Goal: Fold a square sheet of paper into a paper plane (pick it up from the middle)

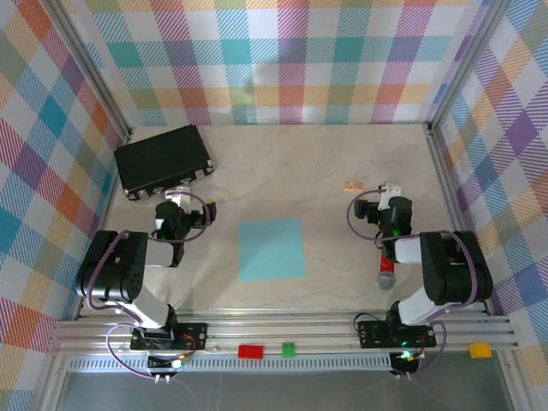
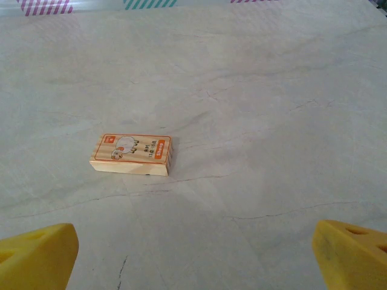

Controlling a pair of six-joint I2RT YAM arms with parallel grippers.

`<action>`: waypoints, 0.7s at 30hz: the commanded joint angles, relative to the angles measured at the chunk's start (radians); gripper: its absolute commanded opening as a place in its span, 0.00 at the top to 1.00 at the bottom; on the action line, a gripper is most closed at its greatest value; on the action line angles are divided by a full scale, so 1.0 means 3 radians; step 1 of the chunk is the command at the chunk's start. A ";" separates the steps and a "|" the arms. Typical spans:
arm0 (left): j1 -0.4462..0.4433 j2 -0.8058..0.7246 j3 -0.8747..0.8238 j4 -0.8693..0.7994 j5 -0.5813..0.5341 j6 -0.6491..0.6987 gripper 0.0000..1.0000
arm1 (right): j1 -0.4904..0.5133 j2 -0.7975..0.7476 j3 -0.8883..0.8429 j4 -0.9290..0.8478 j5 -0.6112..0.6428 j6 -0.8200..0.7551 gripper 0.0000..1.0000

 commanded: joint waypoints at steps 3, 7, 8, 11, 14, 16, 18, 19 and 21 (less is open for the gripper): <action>0.0006 0.0009 0.0034 0.0010 0.0002 0.0006 0.00 | -0.0024 -0.0022 0.0043 0.0108 -0.0051 0.0025 0.01; 0.0001 0.0008 0.0038 0.0006 0.0000 0.0001 0.00 | -0.0024 -0.0022 0.0043 0.0107 -0.0051 0.0022 0.01; 0.0005 0.0009 0.0039 0.0005 0.0000 0.0001 0.00 | -0.0024 -0.0017 0.0051 0.0102 -0.0055 0.0027 0.01; 0.0008 0.0009 0.0044 -0.0004 -0.0017 -0.0008 0.00 | -0.0041 -0.0012 0.0055 0.0086 -0.0091 0.0038 0.01; 0.0011 0.0009 0.0059 -0.0033 -0.0055 -0.0023 0.00 | -0.0042 -0.0019 0.0048 0.0099 -0.0100 0.0039 0.01; 0.0011 0.0009 0.0070 -0.0057 -0.0130 -0.0045 0.00 | -0.0040 -0.0020 0.0045 0.0103 -0.0091 0.0035 0.01; 0.0008 0.0006 0.0060 -0.0036 -0.0143 -0.0050 0.00 | -0.0045 -0.0022 0.0041 0.0110 -0.0092 0.0034 0.01; 0.0009 0.0004 0.0053 -0.0033 -0.0143 -0.0048 0.00 | -0.0041 -0.0027 0.0036 0.0114 -0.0092 0.0025 0.01; 0.0009 -0.0011 -0.0007 0.0071 -0.0167 -0.0058 0.00 | -0.0040 -0.0048 0.0016 0.0135 -0.0124 0.0018 0.01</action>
